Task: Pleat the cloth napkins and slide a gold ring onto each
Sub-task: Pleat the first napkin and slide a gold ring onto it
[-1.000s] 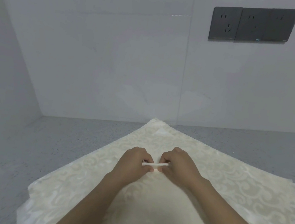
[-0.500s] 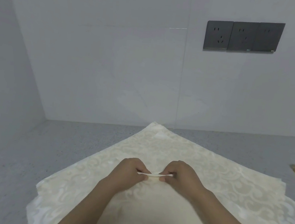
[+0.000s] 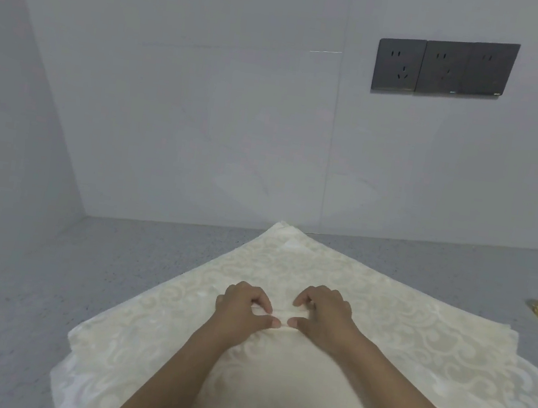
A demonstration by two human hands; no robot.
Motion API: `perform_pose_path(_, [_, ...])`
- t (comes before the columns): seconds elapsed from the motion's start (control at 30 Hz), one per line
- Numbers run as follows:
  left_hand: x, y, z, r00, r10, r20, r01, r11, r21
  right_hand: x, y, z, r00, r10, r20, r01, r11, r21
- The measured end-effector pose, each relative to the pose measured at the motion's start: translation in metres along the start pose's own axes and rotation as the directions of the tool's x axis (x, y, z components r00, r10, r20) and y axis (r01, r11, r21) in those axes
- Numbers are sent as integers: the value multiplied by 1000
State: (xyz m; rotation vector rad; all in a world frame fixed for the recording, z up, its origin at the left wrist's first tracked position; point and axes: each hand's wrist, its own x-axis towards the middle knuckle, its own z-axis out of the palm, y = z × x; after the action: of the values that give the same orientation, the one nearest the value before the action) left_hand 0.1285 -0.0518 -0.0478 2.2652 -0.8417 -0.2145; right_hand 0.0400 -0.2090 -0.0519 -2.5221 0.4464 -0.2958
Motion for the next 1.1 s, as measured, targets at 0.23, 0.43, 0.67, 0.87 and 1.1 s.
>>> perform_pose_path(0.23, [-1, 11, -8, 998, -19, 61, 13, 995, 96, -6, -13, -7, 998, -48, -48, 40, 986, -165])
perform_pose_path(0.43, [-28, 16, -7, 994, 86, -65, -81, 994, 70, -31, -11, -6, 990, -71, -124, 69, 997, -24])
perform_pose_path(0.67, [-50, 11, -8, 998, 29, -51, -31, 999, -33, -51, -13, -13, 997, -57, -61, 57, 998, -1])
perform_pose_path(0.87, [-60, 3, -11, 999, 23, 42, -17, 990, -137, -62, -7, -13, 999, -20, -26, 23, 994, 106])
perform_pose_path(1.1, [-59, 8, -1, 996, -79, -30, 74, 988, -138, -61, -5, -6, 994, 99, -52, -86, 974, 209])
